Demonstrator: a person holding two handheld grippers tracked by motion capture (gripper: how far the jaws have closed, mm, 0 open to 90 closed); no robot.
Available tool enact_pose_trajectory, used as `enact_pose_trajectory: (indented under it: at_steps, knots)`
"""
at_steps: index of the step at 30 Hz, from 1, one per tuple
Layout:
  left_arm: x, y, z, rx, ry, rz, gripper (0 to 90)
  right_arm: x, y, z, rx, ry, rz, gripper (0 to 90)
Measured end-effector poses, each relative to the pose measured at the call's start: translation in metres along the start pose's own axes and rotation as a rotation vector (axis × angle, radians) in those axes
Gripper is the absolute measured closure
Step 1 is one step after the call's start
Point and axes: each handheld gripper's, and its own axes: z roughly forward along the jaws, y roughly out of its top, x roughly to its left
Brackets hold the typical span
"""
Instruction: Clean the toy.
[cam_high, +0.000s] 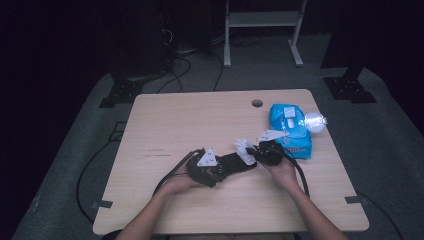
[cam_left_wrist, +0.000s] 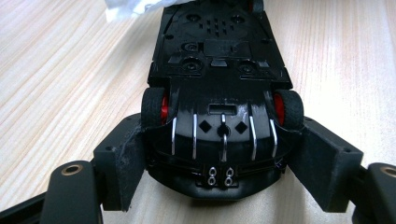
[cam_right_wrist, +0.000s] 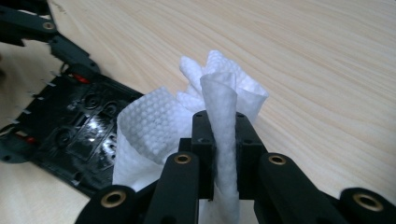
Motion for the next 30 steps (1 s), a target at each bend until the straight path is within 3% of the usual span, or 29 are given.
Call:
enact_pose_trajectory:
  at_steps: [6, 14, 20, 25, 27, 30]
  knots:
    - [0.002, -0.001, -0.001, -0.006, -0.01, -0.02, 24.1, -0.003, -0.013, -0.009, 0.016, 0.005, 0.011, 81.5]
    - [0.003, -0.001, -0.001, -0.004, -0.014, -0.021, 24.1, 0.006, -0.03, -0.026, 0.038, 0.027, -0.009, 81.5]
    - [0.002, 0.001, 0.0, 0.003, -0.004, -0.021, 24.1, 0.023, -0.02, -0.017, 0.017, 0.08, -0.038, 81.6]
    - [0.002, 0.001, 0.0, 0.009, -0.005, -0.016, 24.1, 0.051, -0.006, -0.001, -0.018, 0.191, -0.09, 81.4]
    - [0.002, -0.001, 0.001, 0.02, -0.008, -0.01, 24.1, 0.06, -0.004, 0.001, -0.019, 0.197, -0.139, 81.5]
    - [0.003, -0.001, -0.001, 0.007, -0.012, -0.015, 24.1, 0.055, -0.005, -0.001, -0.009, 0.19, -0.139, 81.5]
